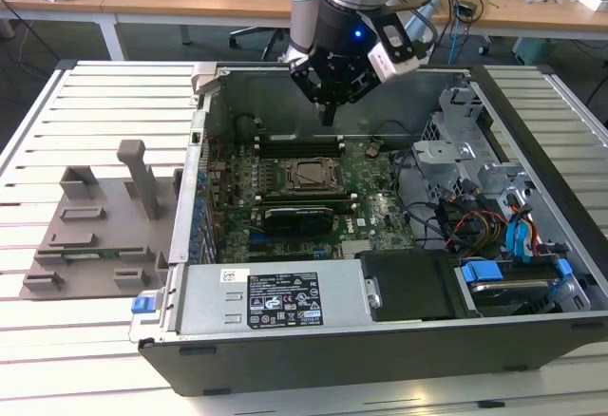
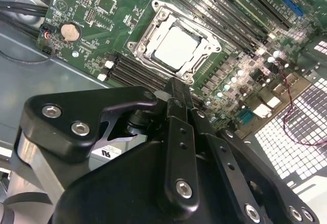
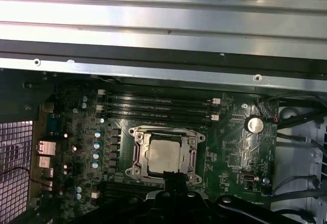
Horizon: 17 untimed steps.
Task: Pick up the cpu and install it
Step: 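Install the second cpu locking lever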
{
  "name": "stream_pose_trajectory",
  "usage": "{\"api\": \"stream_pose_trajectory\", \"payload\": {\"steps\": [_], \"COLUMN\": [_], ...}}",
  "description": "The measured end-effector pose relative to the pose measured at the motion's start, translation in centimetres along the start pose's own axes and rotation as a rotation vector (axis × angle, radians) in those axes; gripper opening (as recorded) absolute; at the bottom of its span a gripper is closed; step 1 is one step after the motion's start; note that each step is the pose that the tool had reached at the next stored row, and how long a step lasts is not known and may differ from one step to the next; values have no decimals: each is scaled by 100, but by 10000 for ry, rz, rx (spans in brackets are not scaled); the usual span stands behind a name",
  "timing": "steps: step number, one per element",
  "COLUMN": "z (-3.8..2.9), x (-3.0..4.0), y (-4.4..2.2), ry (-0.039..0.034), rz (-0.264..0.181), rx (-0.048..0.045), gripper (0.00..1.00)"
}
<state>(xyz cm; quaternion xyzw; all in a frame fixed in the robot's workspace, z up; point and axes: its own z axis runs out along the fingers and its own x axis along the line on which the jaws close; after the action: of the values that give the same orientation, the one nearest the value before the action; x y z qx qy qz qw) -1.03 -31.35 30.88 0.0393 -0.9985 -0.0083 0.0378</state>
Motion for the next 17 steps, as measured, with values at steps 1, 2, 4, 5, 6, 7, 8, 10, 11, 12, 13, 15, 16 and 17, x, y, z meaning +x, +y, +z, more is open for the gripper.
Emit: {"api": "stream_pose_trajectory", "payload": {"steps": [1, 2, 4, 5, 6, 7, 8, 10, 11, 12, 13, 15, 16, 17], "z": [0, 0, 0, 0, 0, 0, 0, -1, 0, -1, -1, 0, 0, 0], "x": [1, 1, 2, 2, 2, 2, 3, 3, 4, 5, 6, 7, 7, 8], "y": [-7, -14, -20, -24, -27, -30, -35, -42, -50, -63, -75, -89, -93, -99], "ry": [-1, -1, 0, 0, 0, 0, -1, 0, 0, 0, 0, 0, 0, 0], "rz": [1, 1, 0, 0, 0, 0, 0, 0, -1, 0, 0, 0, 0, 0], "rx": [0, -1, 0, 0, 1, -1, 0, 1, 0, 0, 0, 0, 0, 0], "gripper": [11, 11, 11, 11, 11, 11, 11, 11, 11, 11, 11, 11, 11, 11]}}
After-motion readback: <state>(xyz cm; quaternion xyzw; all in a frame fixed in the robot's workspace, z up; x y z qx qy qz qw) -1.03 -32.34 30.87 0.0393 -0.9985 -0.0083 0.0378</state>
